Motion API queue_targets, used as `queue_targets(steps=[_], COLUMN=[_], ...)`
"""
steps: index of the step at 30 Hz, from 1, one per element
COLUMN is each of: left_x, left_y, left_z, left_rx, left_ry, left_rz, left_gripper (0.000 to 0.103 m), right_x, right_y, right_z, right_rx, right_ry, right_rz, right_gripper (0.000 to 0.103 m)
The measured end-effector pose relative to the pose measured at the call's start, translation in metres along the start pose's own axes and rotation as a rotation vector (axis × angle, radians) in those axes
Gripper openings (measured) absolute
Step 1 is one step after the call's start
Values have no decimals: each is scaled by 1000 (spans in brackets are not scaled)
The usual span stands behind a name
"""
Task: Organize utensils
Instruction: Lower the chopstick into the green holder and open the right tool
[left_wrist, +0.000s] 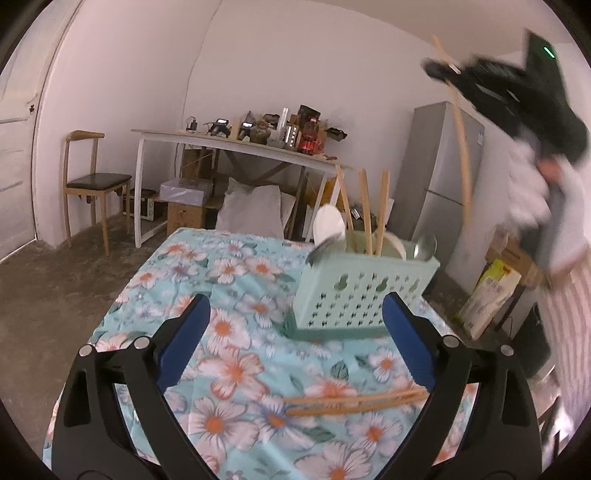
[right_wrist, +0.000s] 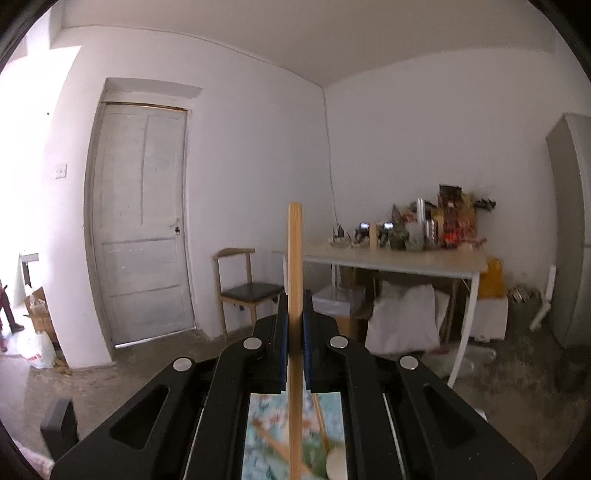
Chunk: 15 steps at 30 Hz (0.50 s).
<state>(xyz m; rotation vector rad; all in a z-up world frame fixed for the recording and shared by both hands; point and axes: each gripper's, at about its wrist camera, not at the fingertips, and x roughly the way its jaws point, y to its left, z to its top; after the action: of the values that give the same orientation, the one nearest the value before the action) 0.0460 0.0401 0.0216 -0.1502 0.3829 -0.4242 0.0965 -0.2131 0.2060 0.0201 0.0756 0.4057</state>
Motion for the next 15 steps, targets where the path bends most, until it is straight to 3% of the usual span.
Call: queue_targets(steps=[9, 15], left_x=[8, 16], left_y=[9, 21], left_z=[-16, -21], left_rx=[19, -11], left_ry=[21, 38], left_rz=[18, 28], left_gripper=[92, 92], right_x=[60, 84], right_y=[3, 1], right_z=[-13, -37], right_rx=[-43, -89], right_ry=[12, 69], right_rz=[40, 6], right_gripper=[7, 7])
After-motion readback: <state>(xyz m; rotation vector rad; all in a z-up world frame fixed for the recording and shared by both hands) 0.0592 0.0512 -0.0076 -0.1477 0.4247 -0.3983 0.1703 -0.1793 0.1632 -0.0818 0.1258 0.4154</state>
